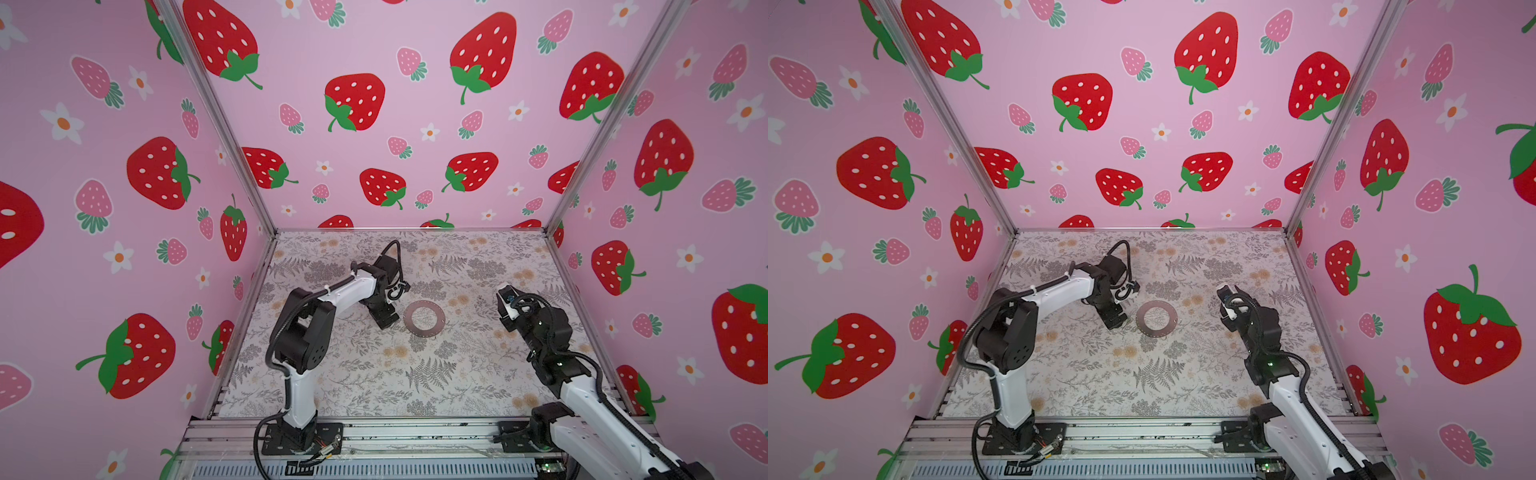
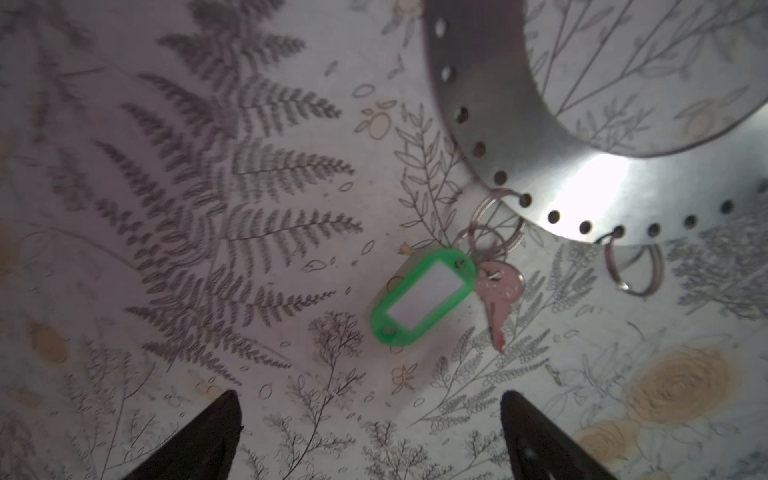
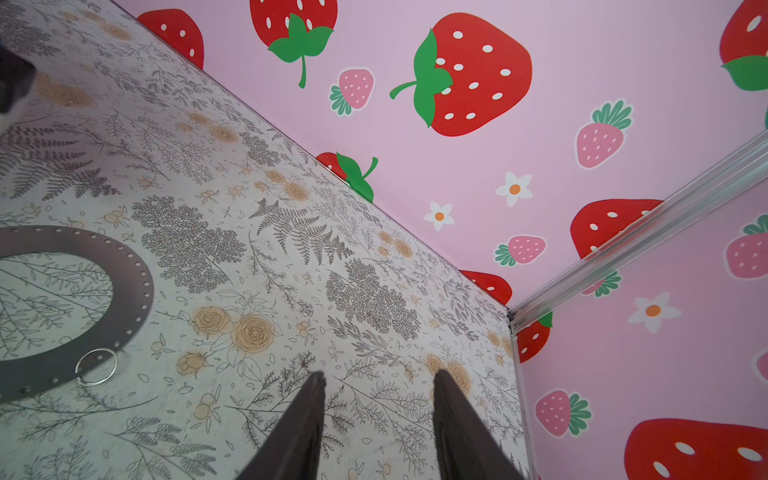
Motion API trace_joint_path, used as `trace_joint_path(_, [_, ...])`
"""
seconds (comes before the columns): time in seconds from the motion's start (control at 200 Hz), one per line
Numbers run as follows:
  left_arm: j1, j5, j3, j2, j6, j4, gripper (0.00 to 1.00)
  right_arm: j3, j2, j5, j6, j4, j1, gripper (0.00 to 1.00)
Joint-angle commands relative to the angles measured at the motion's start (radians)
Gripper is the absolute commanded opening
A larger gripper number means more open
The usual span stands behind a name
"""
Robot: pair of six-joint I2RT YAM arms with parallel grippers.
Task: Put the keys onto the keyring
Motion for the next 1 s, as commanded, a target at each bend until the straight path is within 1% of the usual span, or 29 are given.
trace_joint_path(0.0, [0.081, 0.047, -0.131, -0.22, -0.133, 0.289, 0.99, -0.008, 0.038, -0.002, 0.081, 0.129, -0.016, 0.47])
trace_joint_path(0.075, [0.169, 0.045, -0.296, -0.365, -0.232, 0.496, 0.99, -0.014, 0.089, -0.01, 0.15, 0.192, -0.05, 0.51])
trace_joint_path(0.13, [0.238, 0.044, -0.417, -0.451, -0.299, 0.636, 0.99, -0.021, 0.166, -0.019, 0.21, 0.247, -0.085, 0.51])
trace_joint_path(0.15, [0.265, 0.042, -0.46, -0.481, -0.317, 0.68, 0.99, -0.025, 0.182, -0.024, 0.23, 0.27, -0.098, 0.55])
trace_joint_path(0.175, [0.295, 0.03, -0.509, -0.515, -0.337, 0.729, 0.99, -0.034, 0.204, -0.031, 0.245, 0.303, -0.112, 0.57])
trace_joint_path(0.21, [0.334, 0.01, -0.575, -0.55, -0.356, 0.79, 0.99, -0.049, 0.232, -0.034, 0.266, 0.358, -0.132, 0.62])
trace_joint_path(0.28, [0.405, -0.014, -0.673, -0.59, -0.392, 0.885, 0.99, -0.086, 0.299, -0.037, 0.313, 0.492, -0.177, 0.69])
trace_joint_path(0.35, [0.452, -0.025, -0.733, -0.597, -0.421, 0.946, 0.99, -0.112, 0.383, -0.041, 0.388, 0.611, -0.233, 0.8])
trace_joint_path(0.36, [0.456, -0.032, -0.742, -0.597, -0.427, 0.959, 0.99, -0.113, 0.399, -0.046, 0.397, 0.622, -0.242, 0.83])
trace_joint_path(0.375, [0.461, -0.046, -0.758, -0.598, -0.435, 0.981, 0.99, -0.114, 0.417, -0.056, 0.408, 0.64, -0.25, 0.96])
trace_joint_path(0.38, [0.462, -0.051, -0.763, -0.596, -0.438, 0.99, 0.99, -0.116, 0.422, -0.06, 0.41, 0.646, -0.252, 0.98])
trace_joint_path(0.39, [0.463, -0.06, -0.773, -0.595, -0.442, 1.006, 0.99, -0.118, 0.434, -0.065, 0.414, 0.659, -0.255, 1.0])
trace_joint_path(0.47, [0.473, -0.101, -0.851, -0.579, -0.437, 1.143, 0.99, -0.14, 0.52, -0.077, 0.417, 0.782, -0.264, 0.99])
trace_joint_path(0.535, [0.477, -0.121, -0.899, -0.54, -0.42, 1.244, 0.99, -0.144, 0.592, -0.108, 0.405, 0.844, -0.265, 0.99])
trace_joint_path(0.605, [0.489, -0.095, -0.922, -0.5, -0.417, 1.31, 0.99, -0.184, 0.679, -0.148, 0.386, 0.982, -0.265, 0.99])
trace_joint_path(0.645, [0.497, -0.074, -0.901, -0.498, -0.414, 1.261, 0.99, -0.209, 0.731, -0.16, 0.382, 1.076, -0.265, 0.99])
trace_joint_path(0.685, [0.51, -0.032, -0.901, -0.491, -0.415, 1.273, 0.99, -0.224, 0.764, -0.171, 0.384, 1.145, -0.265, 0.99])
trace_joint_path(0.71, [0.517, -0.008, -0.896, -0.493, -0.413, 1.259, 0.99, -0.219, 0.762, -0.176, 0.38, 1.125, -0.265, 0.99])
trace_joint_path(0.76, [0.529, 0.046, -0.903, -0.495, -0.408, 1.273, 0.99, -0.177, 0.732, -0.18, 0.364, 0.995, -0.262, 0.99])
trace_joint_path(0.785, [0.531, 0.072, -0.905, -0.497, -0.41, 1.278, 0.99, -0.159, 0.737, -0.171, 0.364, 0.97, -0.258, 0.99])
trace_joint_path(0.846, [0.537, 0.126, -0.947, -0.485, -0.464, 1.405, 0.99, -0.123, 0.761, -0.176, 0.366, 0.941, -0.256, 0.99])
trace_joint_path(0.851, [0.536, 0.142, -0.951, -0.482, -0.468, 1.421, 0.99, -0.121, 0.76, -0.176, 0.365, 0.933, -0.256, 0.99])
trace_joint_path(0.886, [0.533, 0.205, -0.967, -0.45, -0.442, 1.479, 0.99, -0.115, 0.749, -0.174, 0.363, 0.902, -0.256, 0.99])
trace_joint_path(0.906, [0.533, 0.213, -0.967, -0.423, -0.435, 1.503, 0.99, -0.117, 0.747, -0.171, 0.36, 0.906, -0.256, 0.99])
trace_joint_path(0.966, [0.531, 0.157, -0.967, -0.335, -0.458, 1.588, 0.99, -0.123, 0.753, -0.173, 0.365, 0.928, -0.255, 0.99])
trace_joint_path(0.996, [0.532, 0.154, -0.961, -0.306, -0.47, 1.622, 0.99, -0.119, 0.75, -0.171, 0.362, 0.915, -0.256, 0.99])
